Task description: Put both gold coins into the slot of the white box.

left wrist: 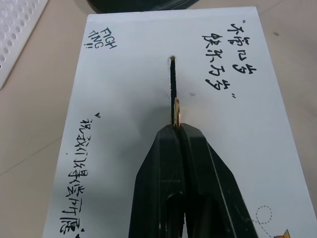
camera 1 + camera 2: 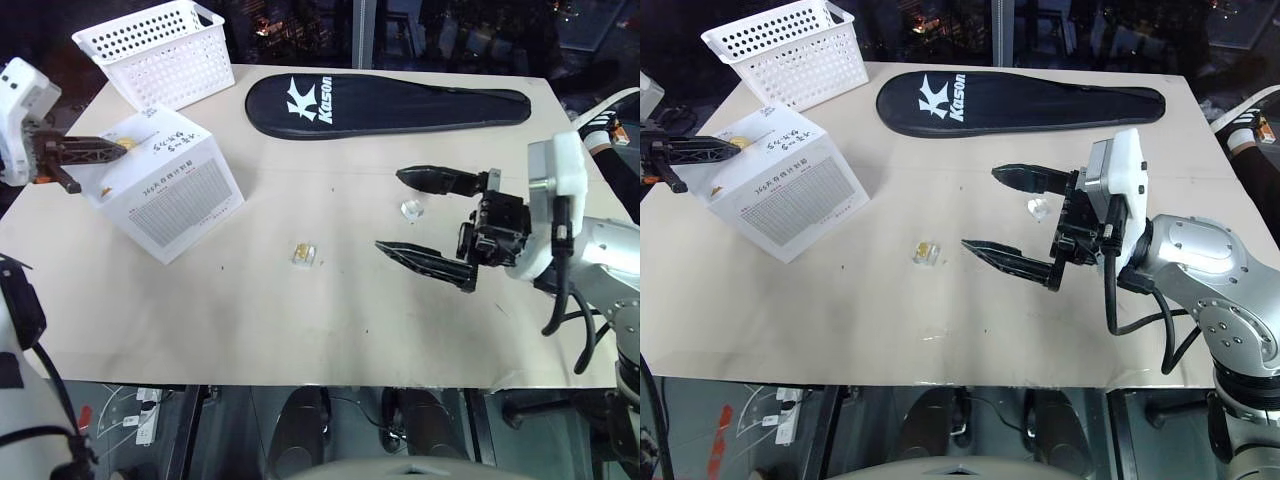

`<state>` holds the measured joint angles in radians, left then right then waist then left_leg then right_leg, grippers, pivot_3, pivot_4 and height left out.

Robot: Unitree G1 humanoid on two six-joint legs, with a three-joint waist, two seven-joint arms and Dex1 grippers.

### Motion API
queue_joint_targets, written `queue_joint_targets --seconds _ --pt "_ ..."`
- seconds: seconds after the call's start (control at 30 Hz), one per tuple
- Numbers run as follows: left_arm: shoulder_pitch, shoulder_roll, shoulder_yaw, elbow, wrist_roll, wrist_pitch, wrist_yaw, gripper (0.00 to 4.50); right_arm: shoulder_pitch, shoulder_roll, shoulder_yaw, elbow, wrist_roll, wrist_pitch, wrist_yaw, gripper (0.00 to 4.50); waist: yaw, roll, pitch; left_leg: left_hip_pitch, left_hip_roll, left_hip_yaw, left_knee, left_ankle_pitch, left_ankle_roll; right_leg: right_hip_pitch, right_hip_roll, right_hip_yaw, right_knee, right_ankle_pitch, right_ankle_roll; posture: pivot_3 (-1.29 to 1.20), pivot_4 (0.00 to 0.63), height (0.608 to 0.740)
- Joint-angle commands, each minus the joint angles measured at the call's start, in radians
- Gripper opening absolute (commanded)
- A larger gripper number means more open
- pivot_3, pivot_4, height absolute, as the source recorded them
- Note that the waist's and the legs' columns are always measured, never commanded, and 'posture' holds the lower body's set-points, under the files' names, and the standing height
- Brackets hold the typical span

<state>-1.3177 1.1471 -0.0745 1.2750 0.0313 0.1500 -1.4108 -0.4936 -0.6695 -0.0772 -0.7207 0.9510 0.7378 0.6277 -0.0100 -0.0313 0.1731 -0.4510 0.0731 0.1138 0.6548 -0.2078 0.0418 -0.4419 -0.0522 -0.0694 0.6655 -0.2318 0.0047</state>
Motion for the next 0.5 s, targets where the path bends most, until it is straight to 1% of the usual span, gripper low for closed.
queue_joint_targets --seconds 0.03,0.13,0.2,0.23,0.33,0.37,0.43,0.5 --pt "-0.020 0.003 0.019 0.007 0.023 -0.023 0.024 0.00 -0.006 -0.013 -0.016 -0.026 0.011 -0.017 0.005 4.48 0.000 0.000 0.000 0.000 0.000 0.000 0.000 0.000 0.000 0.000 0.000 0.000 0.000 0.000 0.000 0.00 0.150 0.740" --pt "-0.020 0.000 0.028 0.008 0.033 -0.031 0.029 0.00 -0.007 -0.015 -0.012 -0.027 0.012 -0.016 0.005 4.48 0.000 0.000 0.000 0.000 0.000 0.000 0.001 0.000 0.000 0.000 0.000 0.000 0.002 0.000 0.000 0.00 0.150 0.740" --pt "-0.025 0.001 0.051 0.007 0.020 -0.027 0.027 0.56 -0.008 -0.016 -0.010 -0.026 0.012 -0.016 0.004 4.50 0.000 0.000 0.000 0.000 0.000 0.000 0.003 0.000 0.000 0.000 0.000 0.000 0.004 0.000 0.000 0.00 0.150 0.740" --pt "-0.033 0.002 0.067 0.006 0.008 -0.009 0.027 0.74 -0.008 -0.016 -0.010 -0.026 0.013 -0.016 0.004 4.50 0.000 0.000 0.000 0.000 0.000 0.000 0.004 0.000 0.000 0.000 0.000 0.000 0.005 0.000 0.000 0.00 0.150 0.740" --pt "-0.056 0.014 0.100 -0.006 -0.015 0.054 -0.016 2.14 -0.004 -0.016 -0.008 -0.025 0.008 -0.018 0.006 4.50 -0.001 -0.002 0.001 0.000 0.000 -0.001 0.009 0.000 0.000 0.000 0.000 0.000 0.008 0.000 0.000 0.00 0.150 0.740" --pt "-0.059 0.016 0.106 -0.012 -0.017 0.064 -0.028 2.14 -0.002 -0.018 -0.008 -0.025 0.006 -0.020 0.008 4.50 -0.001 -0.002 0.000 -0.001 0.001 -0.001 0.010 0.000 0.000 0.000 0.000 0.000 0.009 0.000 0.000 0.00 0.150 0.740" --pt "-0.091 0.000 0.132 -0.052 -0.054 0.145 -0.080 2.14 0.003 -0.019 -0.012 -0.024 0.002 -0.023 0.011 4.50 -0.002 -0.002 0.001 -0.001 0.001 -0.001 0.013 -0.001 0.001 0.000 0.000 0.000 0.011 0.000 0.000 0.00 0.150 0.740" --pt "-0.078 -0.032 0.153 -0.153 -0.107 0.226 -0.139 2.14 0.009 -0.022 -0.015 -0.021 0.000 -0.026 0.017 4.50 0.000 -0.002 0.000 -0.001 0.001 -0.001 0.014 -0.001 0.002 0.000 -0.001 0.000 0.012 -0.001 0.001 0.00 0.150 0.740"
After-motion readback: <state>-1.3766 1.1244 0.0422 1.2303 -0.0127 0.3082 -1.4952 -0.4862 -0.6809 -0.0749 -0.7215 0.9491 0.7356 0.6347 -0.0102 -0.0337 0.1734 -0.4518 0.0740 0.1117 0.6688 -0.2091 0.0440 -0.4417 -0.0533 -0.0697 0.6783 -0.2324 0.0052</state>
